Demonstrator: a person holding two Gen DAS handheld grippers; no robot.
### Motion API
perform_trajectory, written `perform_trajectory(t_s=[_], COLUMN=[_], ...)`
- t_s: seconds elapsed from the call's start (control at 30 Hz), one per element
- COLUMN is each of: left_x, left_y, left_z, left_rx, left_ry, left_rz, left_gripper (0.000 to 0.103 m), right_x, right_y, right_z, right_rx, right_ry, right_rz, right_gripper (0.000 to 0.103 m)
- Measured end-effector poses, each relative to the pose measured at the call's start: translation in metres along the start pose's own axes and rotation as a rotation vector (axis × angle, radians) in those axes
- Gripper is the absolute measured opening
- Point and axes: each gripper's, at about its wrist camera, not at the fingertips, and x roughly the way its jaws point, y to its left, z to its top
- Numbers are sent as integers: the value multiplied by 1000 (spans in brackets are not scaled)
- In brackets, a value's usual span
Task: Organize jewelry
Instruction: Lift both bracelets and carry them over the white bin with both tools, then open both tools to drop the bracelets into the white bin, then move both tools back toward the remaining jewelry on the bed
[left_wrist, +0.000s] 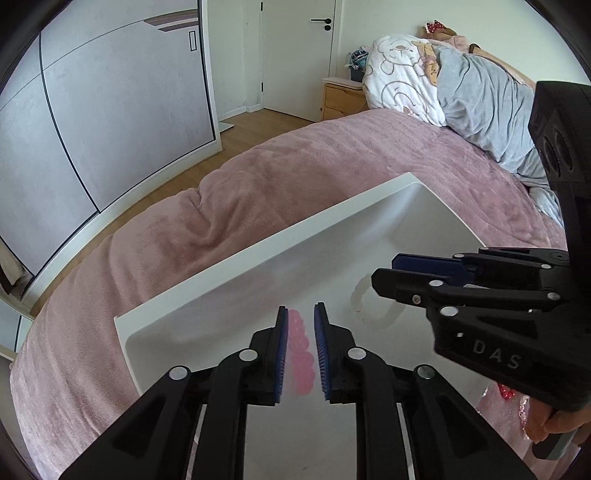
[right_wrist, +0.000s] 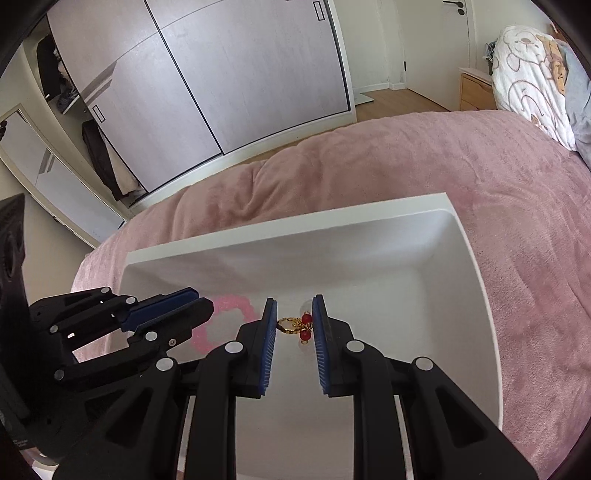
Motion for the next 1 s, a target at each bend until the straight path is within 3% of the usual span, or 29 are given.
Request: perform_trajectory(t_s=[0.13, 0.23, 0.33, 0.5, 0.57, 0.73, 0.8, 0.87, 1.0], left_x=[2, -5, -21, -59, -73, -100, -110, -122, -139], left_y=[-3, -4, -8, -27, -39, -58, -65, -71, -93], left_z=[-1, -3, -6, -8, -10, -15, -20, -28, -42], left_rx=[-17, -25, -13, 63, 97, 91, 75, 68, 85], left_ry=[-1, -31, -83, -202, -241, -276, -309, -365, -424], left_rz=[-10, -3, 6, 12, 11, -112, -154, -192, -208], left_gripper=[35, 47, 55, 71, 71, 76, 88, 94, 95], right_x=[8, -2, -26, -78, -100, -155, -176, -194, -221], right_y=[-4, -8, -12, -15, -18, -32, -36, -41, -55], right_z=[-5, -7, -7, -12, -18, -39, -51, -65, -96], right_rx=[0, -23, -54, -116, -145, -190, -197, -211, -214], right_ry=[15, -3, -43, -134, -177, -276, -315, -357, -398], right_rz=[-57, -89, -93, -114, -132, -189, -209, -246, -282], right_gripper=[22, 35, 37, 52, 58, 67, 73, 82, 86])
